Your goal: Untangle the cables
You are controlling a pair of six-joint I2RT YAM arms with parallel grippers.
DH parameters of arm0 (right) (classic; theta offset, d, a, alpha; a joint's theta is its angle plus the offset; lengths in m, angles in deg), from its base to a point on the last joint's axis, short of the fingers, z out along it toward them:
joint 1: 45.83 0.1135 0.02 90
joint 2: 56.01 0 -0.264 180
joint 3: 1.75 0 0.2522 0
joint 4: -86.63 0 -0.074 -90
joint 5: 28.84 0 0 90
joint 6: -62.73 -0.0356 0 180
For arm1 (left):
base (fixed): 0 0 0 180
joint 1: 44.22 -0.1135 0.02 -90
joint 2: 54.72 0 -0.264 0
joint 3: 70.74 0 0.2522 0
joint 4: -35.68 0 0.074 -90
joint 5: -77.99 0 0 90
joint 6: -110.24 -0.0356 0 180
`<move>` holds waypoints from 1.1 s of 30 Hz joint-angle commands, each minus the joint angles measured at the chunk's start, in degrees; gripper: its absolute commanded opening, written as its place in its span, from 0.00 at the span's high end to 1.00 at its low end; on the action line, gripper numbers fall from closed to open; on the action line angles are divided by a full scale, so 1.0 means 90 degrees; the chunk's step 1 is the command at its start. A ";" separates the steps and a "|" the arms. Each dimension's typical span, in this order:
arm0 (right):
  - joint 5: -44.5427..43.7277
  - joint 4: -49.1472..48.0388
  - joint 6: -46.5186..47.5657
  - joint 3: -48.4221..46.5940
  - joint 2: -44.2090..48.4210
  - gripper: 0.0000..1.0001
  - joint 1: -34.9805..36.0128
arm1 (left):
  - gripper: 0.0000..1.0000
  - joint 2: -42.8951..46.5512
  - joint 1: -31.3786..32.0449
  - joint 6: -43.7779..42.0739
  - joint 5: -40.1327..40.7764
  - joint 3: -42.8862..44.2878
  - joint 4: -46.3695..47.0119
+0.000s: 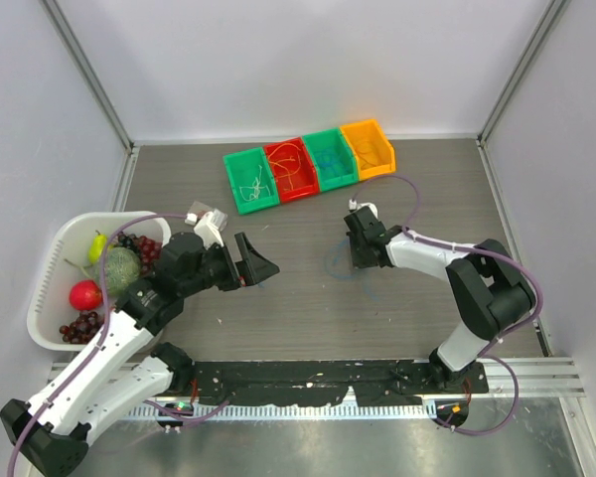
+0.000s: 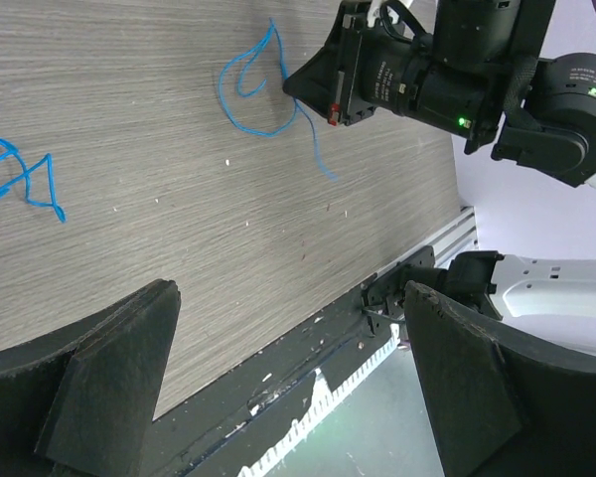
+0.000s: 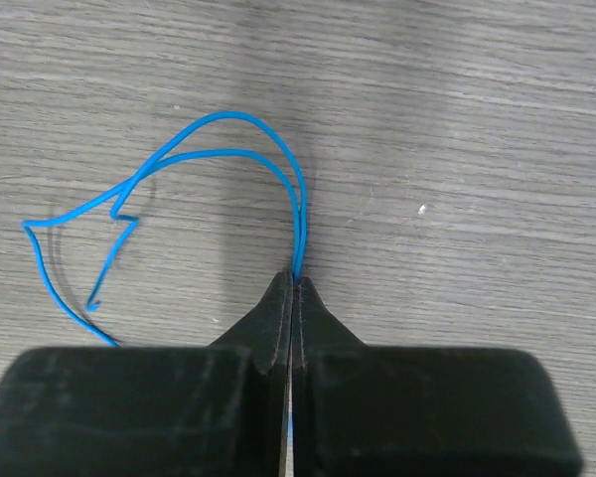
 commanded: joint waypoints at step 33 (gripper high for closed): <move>-0.3029 -0.0240 0.2953 -0.8185 -0.4838 0.99 -0.0334 | 0.00 0.0069 -0.0025 -0.0658 0.0499 0.0119 -0.0400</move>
